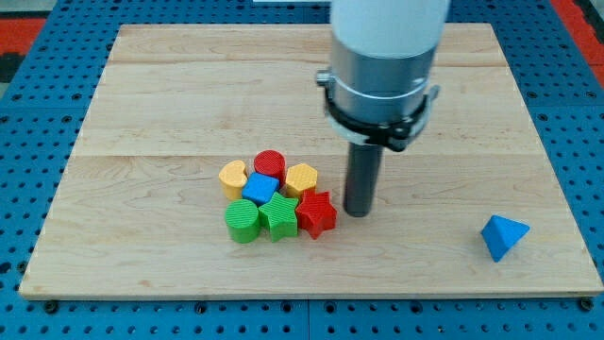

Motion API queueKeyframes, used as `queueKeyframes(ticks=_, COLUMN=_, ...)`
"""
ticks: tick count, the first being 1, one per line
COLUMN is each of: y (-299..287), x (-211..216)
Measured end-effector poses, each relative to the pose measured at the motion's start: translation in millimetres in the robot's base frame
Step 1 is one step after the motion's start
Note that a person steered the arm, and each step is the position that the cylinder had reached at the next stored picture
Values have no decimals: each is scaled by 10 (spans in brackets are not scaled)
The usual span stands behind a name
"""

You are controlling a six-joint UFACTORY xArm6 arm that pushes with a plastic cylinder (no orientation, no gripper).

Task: Push the blue triangle between the yellow heart and green circle

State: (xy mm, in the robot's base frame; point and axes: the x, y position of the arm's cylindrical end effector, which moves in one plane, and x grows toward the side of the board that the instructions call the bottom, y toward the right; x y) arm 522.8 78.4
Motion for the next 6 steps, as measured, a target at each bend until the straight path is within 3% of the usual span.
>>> queueKeyframes(ticks=2, y=2105, x=-193)
queueKeyframes(ticks=3, y=1889, x=277)
queueKeyframes(ticks=4, y=1156, x=323)
queueKeyframes(ticks=5, y=976, x=443)
queueKeyframes(ticks=6, y=1208, x=559)
